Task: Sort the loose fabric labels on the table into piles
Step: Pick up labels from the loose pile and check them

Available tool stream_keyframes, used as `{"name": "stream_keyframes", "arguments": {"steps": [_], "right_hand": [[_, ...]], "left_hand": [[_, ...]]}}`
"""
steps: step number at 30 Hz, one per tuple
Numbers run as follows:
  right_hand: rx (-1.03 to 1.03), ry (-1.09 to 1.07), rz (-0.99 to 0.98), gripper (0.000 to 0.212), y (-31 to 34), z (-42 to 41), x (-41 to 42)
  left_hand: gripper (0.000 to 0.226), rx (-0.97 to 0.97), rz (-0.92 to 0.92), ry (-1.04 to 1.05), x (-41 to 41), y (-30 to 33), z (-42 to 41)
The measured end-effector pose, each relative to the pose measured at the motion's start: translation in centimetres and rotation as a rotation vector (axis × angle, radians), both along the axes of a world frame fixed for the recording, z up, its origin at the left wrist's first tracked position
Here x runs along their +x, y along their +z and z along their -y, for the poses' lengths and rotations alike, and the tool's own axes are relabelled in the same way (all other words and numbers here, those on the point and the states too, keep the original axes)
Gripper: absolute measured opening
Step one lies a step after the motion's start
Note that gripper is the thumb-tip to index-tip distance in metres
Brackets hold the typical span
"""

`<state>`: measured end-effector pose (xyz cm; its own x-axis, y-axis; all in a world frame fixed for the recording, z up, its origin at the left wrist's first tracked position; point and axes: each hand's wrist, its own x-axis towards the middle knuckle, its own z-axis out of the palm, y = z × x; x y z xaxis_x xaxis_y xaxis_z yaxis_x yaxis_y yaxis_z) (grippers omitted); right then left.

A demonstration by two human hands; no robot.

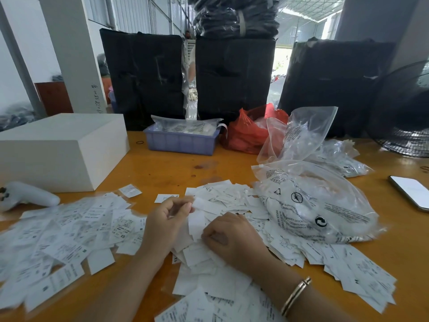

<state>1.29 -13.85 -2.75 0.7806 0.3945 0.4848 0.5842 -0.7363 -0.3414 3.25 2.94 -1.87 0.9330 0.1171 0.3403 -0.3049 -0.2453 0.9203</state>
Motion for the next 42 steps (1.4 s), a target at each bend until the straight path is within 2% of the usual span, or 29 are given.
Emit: {"name": "stream_keyframes", "arguments": {"steps": [2, 5, 8, 11, 14, 19, 21, 23, 27, 33, 35, 38, 42], "right_hand": [[0.121, -0.002, -0.090, 0.016, 0.0, 0.0, 0.1], [0.469, -0.013, -0.170, 0.012, 0.6, 0.4, 0.1], [0.770, -0.058, -0.281, 0.023, 1.3, 1.3, 0.4], [0.924, -0.085, -0.385, 0.019, 1.4, 1.5, 0.5], [0.824, -0.087, -0.287, 0.027, 1.4, 1.2, 0.3], [0.365, -0.110, -0.239, 0.048, 1.1, 0.4, 0.3], [0.302, -0.090, -0.259, 0.048, 1.0, 0.3, 0.3], [0.410, -0.069, -0.277, 0.050, 1.1, 0.7, 0.4], [0.850, -0.019, -0.335, 0.051, 1.6, 1.2, 0.4], [1.223, 0.075, -0.480, 0.053, 1.7, 1.3, 0.7], [1.204, 0.090, -0.508, 0.055, 1.6, 1.2, 0.6], [1.073, 0.102, -0.513, 0.052, 1.4, 1.2, 0.4], [0.877, 0.062, -0.474, 0.019, 1.5, 1.0, 0.0]], "left_hand": [[0.018, -0.028, 0.001, -0.003, 0.0, 0.0, 0.0], [0.016, -0.065, -0.014, -0.007, 0.0, 0.1, 0.1], [0.007, -0.069, -0.031, -0.027, 0.0, 0.0, 0.2], [0.006, -0.091, -0.043, -0.055, 0.0, -0.1, 0.2], [0.007, -0.130, -0.056, -0.064, 0.0, -0.1, 0.2], [0.017, -0.163, -0.071, -0.054, 0.0, 0.0, 0.1], [0.019, -0.167, -0.081, -0.055, -0.1, 0.1, 0.1], [0.018, -0.172, -0.084, -0.062, -0.2, 0.2, 0.1], [0.010, -0.166, -0.084, -0.081, -0.4, 0.5, 0.4], [0.008, -0.166, -0.097, -0.091, -0.5, 0.5, 0.4], [0.014, -0.144, -0.093, -0.091, -0.4, 0.5, 0.3], [0.019, -0.137, -0.080, -0.123, -0.5, 0.5, 0.2], [0.014, -0.177, -0.087, -0.174, -0.7, 0.5, 0.4]]}}
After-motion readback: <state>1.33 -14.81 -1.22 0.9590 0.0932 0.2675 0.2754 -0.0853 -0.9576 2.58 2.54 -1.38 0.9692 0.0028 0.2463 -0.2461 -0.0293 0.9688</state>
